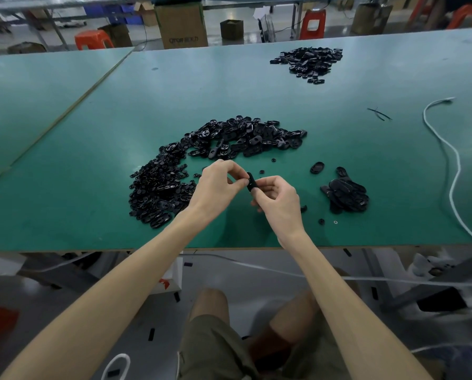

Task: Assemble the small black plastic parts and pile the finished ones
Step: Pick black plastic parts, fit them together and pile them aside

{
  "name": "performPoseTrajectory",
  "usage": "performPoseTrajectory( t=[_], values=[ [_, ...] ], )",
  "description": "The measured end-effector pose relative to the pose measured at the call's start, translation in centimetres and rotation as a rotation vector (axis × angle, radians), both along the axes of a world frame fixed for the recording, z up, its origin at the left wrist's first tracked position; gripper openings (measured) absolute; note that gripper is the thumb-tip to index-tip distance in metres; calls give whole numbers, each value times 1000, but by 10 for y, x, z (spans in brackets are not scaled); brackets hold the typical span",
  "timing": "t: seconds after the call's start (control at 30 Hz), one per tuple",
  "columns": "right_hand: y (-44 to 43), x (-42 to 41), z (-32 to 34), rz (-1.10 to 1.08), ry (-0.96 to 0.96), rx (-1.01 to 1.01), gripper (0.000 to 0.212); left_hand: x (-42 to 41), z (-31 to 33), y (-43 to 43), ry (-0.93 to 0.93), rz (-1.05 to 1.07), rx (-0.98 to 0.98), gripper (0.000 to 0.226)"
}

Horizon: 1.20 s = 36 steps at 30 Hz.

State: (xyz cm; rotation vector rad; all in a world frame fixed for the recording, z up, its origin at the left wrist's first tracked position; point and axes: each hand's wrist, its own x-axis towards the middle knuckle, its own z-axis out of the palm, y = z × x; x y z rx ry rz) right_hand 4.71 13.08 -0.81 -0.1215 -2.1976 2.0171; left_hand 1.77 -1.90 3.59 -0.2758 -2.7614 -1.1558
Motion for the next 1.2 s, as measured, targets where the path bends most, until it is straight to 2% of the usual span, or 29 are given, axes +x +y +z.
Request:
performPoseTrajectory(
  t=[0.17,0.3,0.43,0.57,0.7,0.77,0.87,0.93,1.2],
  values=[
    [0,0,0,5,-1,11,9,1,1,1,-5,-16,-41,13],
    [0,-1,0,4,-8,19,8,6,2,3,109,-11,-188,10],
    [1,-1,0,6,-19,-12,7,13,-2,7,204,-21,-221,4],
    [3,-1,1,-37,-31,-120,7,21,-15,13,291,-75,-266,21],
    [4,-1,1,-71,-35,-196,7,26,-22,17,329,-133,-261,29],
    [4,-1,1,-78,-35,-215,9,27,-24,20,295,-116,-202,30],
    [5,-1,1,-71,-28,-192,8,26,-22,29,176,-27,79,17],
    [5,0,1,-66,-28,-189,8,24,-20,34,128,8,200,6],
    [7,1,2,-53,-31,-210,6,11,-18,37,84,18,283,13]
  ],
)
